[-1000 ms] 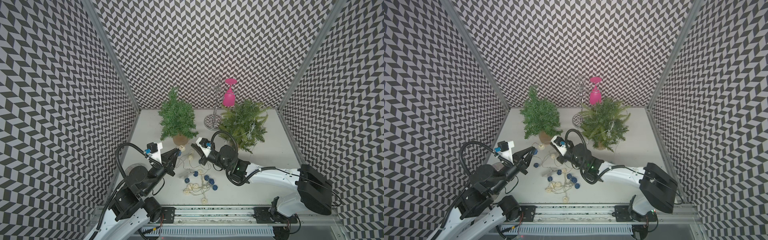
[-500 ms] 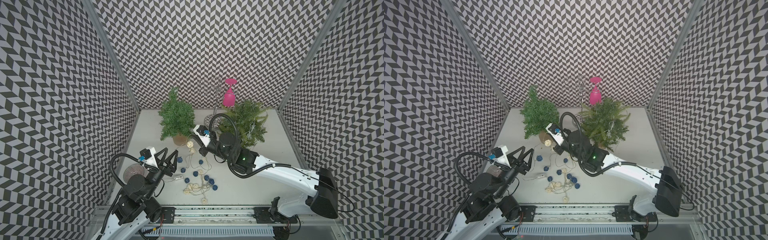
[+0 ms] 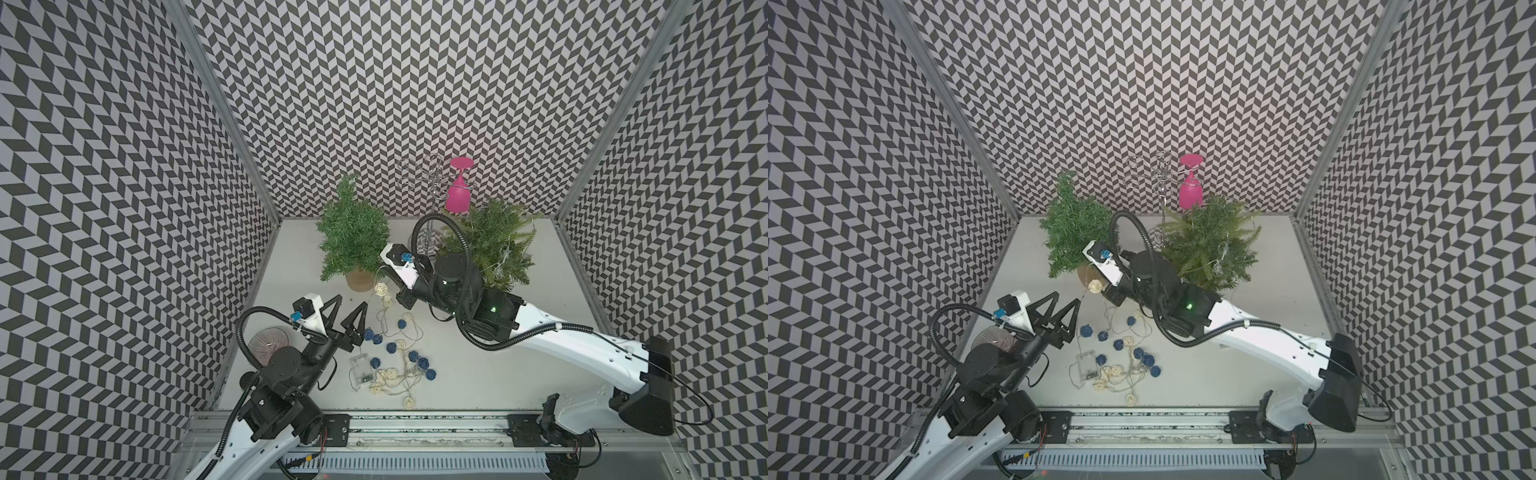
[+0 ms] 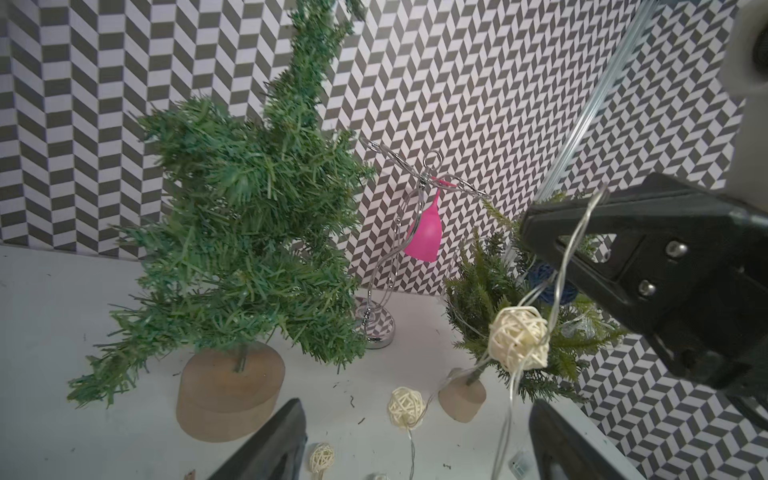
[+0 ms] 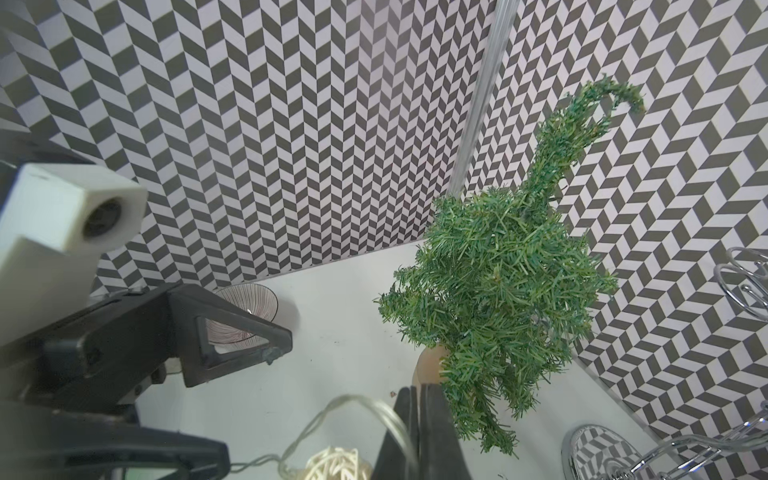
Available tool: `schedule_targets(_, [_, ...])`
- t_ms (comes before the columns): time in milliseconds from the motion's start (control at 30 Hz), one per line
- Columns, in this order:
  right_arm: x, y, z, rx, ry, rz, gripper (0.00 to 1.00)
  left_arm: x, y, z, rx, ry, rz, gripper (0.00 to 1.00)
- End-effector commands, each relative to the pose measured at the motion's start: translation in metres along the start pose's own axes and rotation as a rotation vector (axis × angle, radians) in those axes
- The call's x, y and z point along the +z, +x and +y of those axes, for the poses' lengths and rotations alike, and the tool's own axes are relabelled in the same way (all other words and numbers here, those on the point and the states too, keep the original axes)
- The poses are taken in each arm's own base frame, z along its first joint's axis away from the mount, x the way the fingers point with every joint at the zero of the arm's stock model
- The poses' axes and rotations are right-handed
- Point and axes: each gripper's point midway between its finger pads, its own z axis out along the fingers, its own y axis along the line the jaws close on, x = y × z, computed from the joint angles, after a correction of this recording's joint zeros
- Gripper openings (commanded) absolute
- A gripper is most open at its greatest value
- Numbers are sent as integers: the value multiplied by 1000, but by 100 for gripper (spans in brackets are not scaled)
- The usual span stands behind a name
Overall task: Wrap string light around the christmas tree
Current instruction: Wrap the light string around the Christmas tree.
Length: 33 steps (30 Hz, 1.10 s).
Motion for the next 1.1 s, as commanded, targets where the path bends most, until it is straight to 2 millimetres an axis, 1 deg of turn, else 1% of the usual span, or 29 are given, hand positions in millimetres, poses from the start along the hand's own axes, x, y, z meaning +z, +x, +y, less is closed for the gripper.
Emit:
schedule_targets(0, [1,-22,0,-21,7,-43,0,-6,-23,-36,11,193,-85,82])
schedule_targets(67, [2,-25,-5,-25,35,-39,0,-11,-26,-36,4,198,-88,82])
schedule_targets(100, [3,-27,-6,-28,43,-38,0,-10,-25,-29,5,154,-77,81])
schedule_targets(133, [3,-31,-7,-30,46,-43,0,-7,-20,-23,13,117,-56,82])
schedule_targets(233, [2,-41,-6,-28,29,-55,0,4,-3,-16,35,78,8,82])
schedule_targets(267, [1,-43,-5,-29,26,-59,0,7,2,-15,32,72,26,81])
schedule_targets(300, [1,-45,-6,-31,27,-59,0,11,7,-11,26,51,45,77])
schedule_targets(367, [1,-46,-10,-36,47,-55,0,13,9,-2,14,-6,54,57])
schedule_targets(400, [1,-47,-12,-37,59,-55,0,12,6,3,6,-34,46,43])
schedule_targets(433, [-1,-49,-14,-43,69,-57,0,11,3,6,6,-56,32,24])
schedule_targets(467, [-1,-50,-16,-42,79,-58,0,8,-3,8,3,-66,12,11])
schedule_targets(533, [-2,-54,-21,-49,105,-59,0,0,-20,8,-10,-77,-49,0])
schedule_targets(633, [3,-51,-32,-77,172,-27,0,-14,-56,8,-13,-105,-130,0])
schedule_targets(733, [9,-44,-43,-117,244,10,0,-23,-86,9,6,-153,-197,0])
schedule_targets(867, [11,-39,-49,-139,278,16,1,-13,-105,-1,40,-156,-197,0])
schedule_targets(900, [8,-42,-49,-136,279,0,4,-10,-111,-2,47,-169,-200,0])
schedule_targets(933, [7,-44,-48,-131,268,-16,4,-8,-116,-2,61,-179,-202,0])
schedule_targets(1033, [0,-54,-39,-111,188,-78,4,-8,-139,-5,85,-209,-240,0])
schedule_targets(1067, [-2,-57,-39,-103,174,-97,4,-7,-146,-8,95,-209,-255,0])
